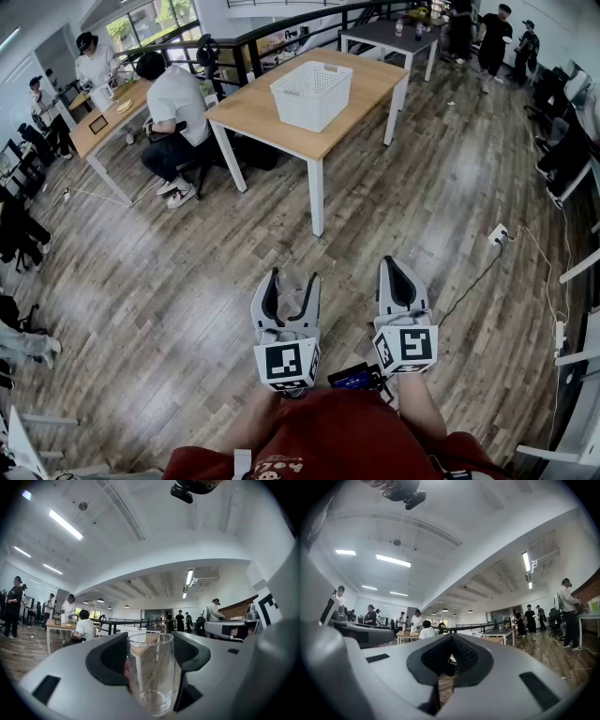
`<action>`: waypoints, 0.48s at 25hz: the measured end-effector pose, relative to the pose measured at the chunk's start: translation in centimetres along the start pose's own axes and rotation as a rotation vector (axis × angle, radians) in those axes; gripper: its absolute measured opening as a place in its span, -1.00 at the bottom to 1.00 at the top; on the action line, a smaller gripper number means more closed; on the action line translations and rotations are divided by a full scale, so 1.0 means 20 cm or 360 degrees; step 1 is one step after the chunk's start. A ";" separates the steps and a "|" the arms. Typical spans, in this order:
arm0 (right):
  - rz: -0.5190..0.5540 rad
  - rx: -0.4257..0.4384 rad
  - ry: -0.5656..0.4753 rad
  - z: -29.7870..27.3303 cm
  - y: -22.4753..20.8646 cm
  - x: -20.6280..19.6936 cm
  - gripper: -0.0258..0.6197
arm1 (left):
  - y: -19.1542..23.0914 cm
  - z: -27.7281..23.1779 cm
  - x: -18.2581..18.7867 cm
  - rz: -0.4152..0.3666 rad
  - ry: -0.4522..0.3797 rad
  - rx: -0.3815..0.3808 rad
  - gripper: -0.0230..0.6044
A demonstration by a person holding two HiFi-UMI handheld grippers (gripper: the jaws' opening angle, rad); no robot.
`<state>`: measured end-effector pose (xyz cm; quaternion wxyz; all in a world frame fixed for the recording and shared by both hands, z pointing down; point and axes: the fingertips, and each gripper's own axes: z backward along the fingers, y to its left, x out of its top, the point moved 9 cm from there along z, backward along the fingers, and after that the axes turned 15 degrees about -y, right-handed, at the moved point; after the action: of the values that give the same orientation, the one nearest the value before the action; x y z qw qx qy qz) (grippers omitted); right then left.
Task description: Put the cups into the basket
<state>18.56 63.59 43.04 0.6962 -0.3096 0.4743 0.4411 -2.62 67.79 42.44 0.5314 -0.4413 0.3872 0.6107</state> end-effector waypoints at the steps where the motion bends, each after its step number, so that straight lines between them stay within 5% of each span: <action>1: 0.0000 0.0006 -0.0002 0.00 -0.01 -0.01 -0.90 | -0.01 0.00 -0.01 0.0001 0.0003 0.0004 0.00; 12: -0.0021 0.0012 0.0005 -0.03 -0.13 -0.03 -0.90 | -0.09 -0.09 -0.03 -0.0003 0.0003 0.0011 0.00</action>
<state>20.57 61.78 43.42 0.6995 -0.3108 0.4751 0.4341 -0.58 66.23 42.40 0.5331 -0.4404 0.3895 0.6084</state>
